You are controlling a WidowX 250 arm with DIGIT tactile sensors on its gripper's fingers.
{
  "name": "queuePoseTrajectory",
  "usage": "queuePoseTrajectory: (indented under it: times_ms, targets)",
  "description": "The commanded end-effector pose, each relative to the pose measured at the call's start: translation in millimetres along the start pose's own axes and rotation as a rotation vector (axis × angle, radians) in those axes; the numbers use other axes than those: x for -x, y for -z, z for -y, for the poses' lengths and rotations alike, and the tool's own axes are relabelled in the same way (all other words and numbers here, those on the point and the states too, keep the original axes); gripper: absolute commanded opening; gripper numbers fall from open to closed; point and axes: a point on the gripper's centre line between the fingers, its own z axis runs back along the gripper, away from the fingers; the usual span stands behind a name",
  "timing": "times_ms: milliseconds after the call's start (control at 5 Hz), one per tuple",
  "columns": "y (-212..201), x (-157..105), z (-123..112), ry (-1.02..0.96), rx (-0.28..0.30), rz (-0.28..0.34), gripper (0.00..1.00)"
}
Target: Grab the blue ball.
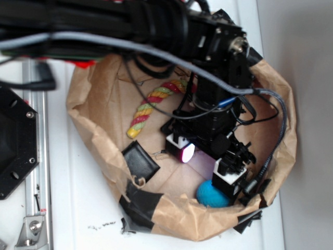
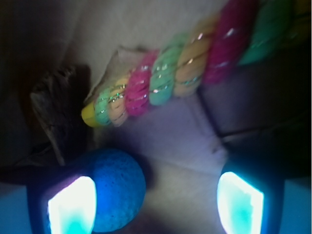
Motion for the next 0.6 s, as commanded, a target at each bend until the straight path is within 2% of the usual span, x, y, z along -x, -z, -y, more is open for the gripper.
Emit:
queuePoseTrajectory:
  times_ms: [0, 200, 400]
  targets:
    - [-12.5, 6.1, 15.6, -0.14, 0.052, -0.087, 1.0]
    - [-37.3, 4.9, 12.2, -0.152, 0.074, -0.016, 1.0]
    - [-50.1, 7.5, 13.9, -0.148, 0.093, 0.002, 1.0]
